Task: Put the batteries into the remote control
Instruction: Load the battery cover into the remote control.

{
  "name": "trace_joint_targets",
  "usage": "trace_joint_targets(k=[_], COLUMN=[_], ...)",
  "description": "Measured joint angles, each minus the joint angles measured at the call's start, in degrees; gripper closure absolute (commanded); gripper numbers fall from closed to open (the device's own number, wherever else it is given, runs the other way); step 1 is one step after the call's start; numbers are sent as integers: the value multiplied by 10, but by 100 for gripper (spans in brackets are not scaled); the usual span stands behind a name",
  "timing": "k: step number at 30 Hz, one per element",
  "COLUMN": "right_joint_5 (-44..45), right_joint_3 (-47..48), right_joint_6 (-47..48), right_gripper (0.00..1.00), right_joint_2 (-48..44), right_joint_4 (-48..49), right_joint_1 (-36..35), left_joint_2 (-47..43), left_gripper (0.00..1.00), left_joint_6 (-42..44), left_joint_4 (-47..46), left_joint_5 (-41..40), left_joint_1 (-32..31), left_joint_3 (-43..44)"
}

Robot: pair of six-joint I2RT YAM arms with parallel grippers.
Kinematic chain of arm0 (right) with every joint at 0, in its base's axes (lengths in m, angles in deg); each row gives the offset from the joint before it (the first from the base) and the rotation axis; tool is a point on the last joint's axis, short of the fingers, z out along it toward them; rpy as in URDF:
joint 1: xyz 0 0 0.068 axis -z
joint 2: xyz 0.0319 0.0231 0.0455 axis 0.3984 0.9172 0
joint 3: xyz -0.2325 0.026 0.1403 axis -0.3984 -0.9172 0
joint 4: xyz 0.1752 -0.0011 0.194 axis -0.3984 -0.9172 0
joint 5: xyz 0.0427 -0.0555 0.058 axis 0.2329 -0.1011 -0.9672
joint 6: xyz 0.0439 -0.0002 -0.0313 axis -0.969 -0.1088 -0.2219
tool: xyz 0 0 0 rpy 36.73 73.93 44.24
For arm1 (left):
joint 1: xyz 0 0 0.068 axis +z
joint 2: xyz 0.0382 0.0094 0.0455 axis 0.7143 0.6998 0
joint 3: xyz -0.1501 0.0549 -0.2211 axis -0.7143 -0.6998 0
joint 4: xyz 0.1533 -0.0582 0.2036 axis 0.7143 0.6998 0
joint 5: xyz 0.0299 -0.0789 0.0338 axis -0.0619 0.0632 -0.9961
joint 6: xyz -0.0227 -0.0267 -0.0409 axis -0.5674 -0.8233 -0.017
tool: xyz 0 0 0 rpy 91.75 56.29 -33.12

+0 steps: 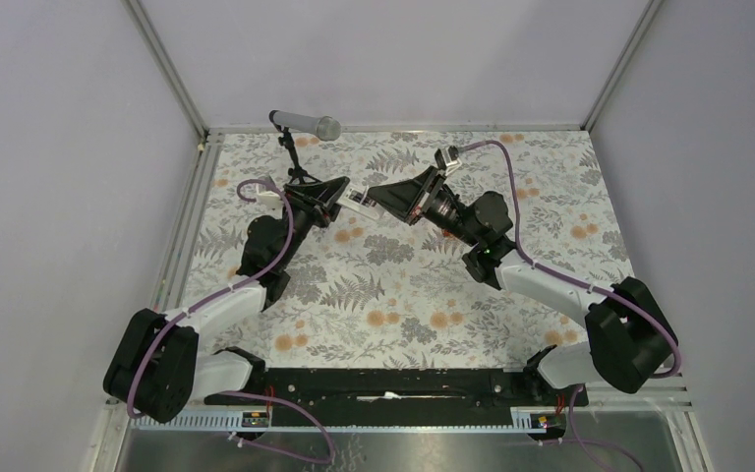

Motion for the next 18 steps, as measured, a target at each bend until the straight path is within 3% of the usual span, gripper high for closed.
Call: trace_joint_targets(k=[18], right_joint_5=[-11], right_joint_3=[0], right_joint_6=[-32], right_gripper=[95], right_joint_2=[12], right_joint_4=[15], right_joint_1=[0], left_joint_2=[-15], left_gripper=[100], left_joint_6=[-57], left_joint_4=[-10], left_joint_5=[15], left_joint_1=[-3], left_joint_3=[6])
